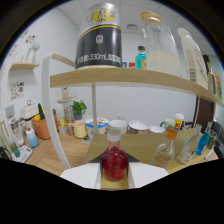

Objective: Make me a cup of Vodka Sunrise.

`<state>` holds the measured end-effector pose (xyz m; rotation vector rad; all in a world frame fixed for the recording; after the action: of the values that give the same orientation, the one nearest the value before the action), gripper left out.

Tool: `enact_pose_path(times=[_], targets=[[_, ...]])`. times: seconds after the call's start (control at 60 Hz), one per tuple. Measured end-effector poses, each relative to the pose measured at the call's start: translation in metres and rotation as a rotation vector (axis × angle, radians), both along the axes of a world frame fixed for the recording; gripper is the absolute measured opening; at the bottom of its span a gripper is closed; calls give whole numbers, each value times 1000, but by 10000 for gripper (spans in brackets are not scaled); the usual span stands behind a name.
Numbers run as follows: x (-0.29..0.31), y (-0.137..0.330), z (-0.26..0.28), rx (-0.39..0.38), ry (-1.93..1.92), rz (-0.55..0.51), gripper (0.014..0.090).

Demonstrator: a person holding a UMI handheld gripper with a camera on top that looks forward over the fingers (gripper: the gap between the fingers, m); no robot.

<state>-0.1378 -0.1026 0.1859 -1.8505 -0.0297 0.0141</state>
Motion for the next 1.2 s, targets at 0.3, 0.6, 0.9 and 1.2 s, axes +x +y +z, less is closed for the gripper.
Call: enact_pose_path(times=[0.3, 0.6, 0.9, 1.2], targets=[[-2, -21, 9, 21, -43, 70, 344], [31, -95, 14, 40, -27, 77, 344], [92, -120, -37, -51, 61, -1, 346], [91, -108, 5, -74, 1012, -26, 344]])
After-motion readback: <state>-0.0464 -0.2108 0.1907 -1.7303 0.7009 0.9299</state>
